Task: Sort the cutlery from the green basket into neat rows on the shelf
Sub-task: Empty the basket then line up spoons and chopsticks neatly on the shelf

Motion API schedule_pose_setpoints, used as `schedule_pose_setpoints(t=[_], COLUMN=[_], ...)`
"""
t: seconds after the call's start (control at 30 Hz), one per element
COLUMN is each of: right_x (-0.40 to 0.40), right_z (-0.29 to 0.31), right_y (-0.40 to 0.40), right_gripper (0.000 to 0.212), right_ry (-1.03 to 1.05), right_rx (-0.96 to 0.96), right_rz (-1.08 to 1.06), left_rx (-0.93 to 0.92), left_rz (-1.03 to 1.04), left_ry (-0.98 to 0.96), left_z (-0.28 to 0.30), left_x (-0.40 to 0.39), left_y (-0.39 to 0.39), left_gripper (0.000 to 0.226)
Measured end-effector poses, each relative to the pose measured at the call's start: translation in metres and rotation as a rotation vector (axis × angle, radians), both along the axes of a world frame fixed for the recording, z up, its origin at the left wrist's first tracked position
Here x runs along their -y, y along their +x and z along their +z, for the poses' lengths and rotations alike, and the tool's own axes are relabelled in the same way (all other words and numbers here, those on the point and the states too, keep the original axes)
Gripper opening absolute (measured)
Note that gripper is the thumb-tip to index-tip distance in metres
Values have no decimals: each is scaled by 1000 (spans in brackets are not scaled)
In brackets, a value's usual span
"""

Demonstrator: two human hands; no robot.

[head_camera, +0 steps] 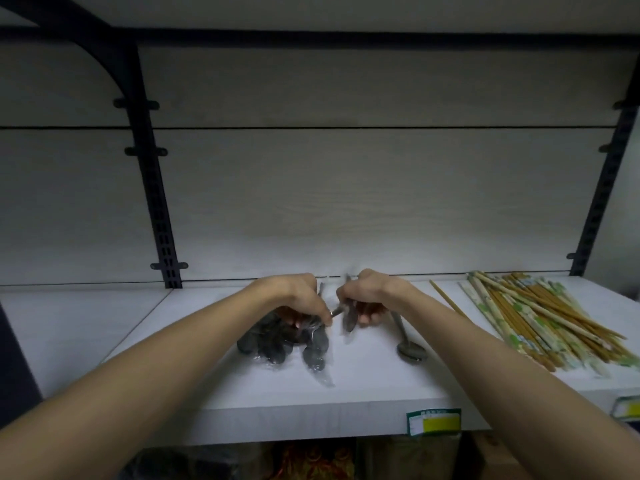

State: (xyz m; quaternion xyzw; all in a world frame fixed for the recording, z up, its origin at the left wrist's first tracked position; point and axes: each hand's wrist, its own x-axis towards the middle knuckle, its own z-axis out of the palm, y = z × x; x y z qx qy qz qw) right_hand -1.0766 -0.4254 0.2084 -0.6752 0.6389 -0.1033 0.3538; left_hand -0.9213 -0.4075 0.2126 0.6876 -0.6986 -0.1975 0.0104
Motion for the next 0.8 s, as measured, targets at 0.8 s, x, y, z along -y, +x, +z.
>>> schedule_pose_setpoints(t=[0.8], right_x=[-10], right_z=[1], right_y=[36], right_gripper=[25], right_ry=[-67], right_rx=[-252], right_rz=[-23], left_rx=[-91], left_rz=[-48], left_ry=[10], left_z=[3], left_x=[1], left_y=[56], left_gripper=[43])
